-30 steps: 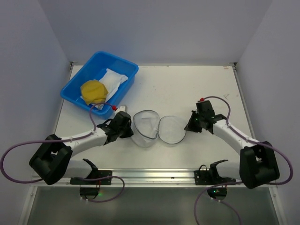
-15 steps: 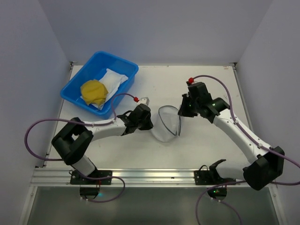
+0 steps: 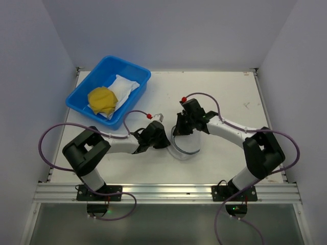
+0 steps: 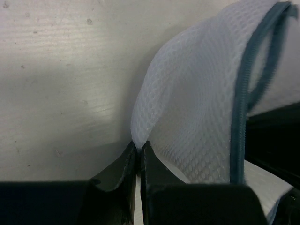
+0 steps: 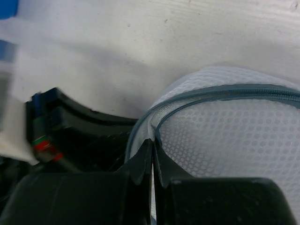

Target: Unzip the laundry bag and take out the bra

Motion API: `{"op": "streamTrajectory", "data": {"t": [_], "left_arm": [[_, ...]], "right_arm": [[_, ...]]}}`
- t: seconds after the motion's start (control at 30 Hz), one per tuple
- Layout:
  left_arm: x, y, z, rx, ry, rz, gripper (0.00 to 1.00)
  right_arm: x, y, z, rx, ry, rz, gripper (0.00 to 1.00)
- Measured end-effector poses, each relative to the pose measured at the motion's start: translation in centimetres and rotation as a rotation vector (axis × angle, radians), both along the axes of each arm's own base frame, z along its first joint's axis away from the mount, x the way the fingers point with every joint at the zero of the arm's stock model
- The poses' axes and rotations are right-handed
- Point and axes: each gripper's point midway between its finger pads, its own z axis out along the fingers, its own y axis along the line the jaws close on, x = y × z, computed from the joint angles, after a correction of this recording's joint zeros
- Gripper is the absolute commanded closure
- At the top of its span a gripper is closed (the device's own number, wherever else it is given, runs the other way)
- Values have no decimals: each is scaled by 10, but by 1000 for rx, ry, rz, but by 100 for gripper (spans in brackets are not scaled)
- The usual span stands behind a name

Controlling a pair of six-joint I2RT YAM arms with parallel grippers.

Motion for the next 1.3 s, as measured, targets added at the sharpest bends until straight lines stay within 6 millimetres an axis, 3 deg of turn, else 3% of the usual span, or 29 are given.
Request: {"op": "streamTrajectory", "data": {"t": [0.17,0.23,0.3,0.37,0.5,0.57,0.6,0.7,0.77,0.97,1.17,1.3], "left_arm": [[-3,0,-4,-44,3,20,99],[-4,0,-4,-57,0,26,88],[-4,3,-4,-66,-6,39,74],[-5,6,-1,-77,-14,50,67],[-11,15,4,-79,-18,62,50],[-16,23,7,-74,-18,70,44],[-19,28,10,-69,-19,76,38],[-24,42,24,-58,-38,96,28],[-24,49,39,-64,-70,110,23],[-18,72,76,-58,-148,166,11],[1,99,101,-29,-192,232,7],[21,121,124,-10,-233,285,5]], "right_arm": [[-11,4,-63,23,92,-23,100],[-14,6,-77,41,115,-33,100],[-13,11,-77,77,112,-36,97],[-9,15,-75,97,96,-38,94],[-5,19,-72,116,81,-44,71],[-4,19,-70,118,74,-42,64],[-5,18,-68,114,69,-42,55],[-6,11,-55,90,46,-41,36],[-6,6,-42,71,19,-40,30],[0,-11,15,29,-101,-57,3],[7,-30,72,-18,-227,-81,1],[17,-52,96,-79,-309,-131,1]]}}
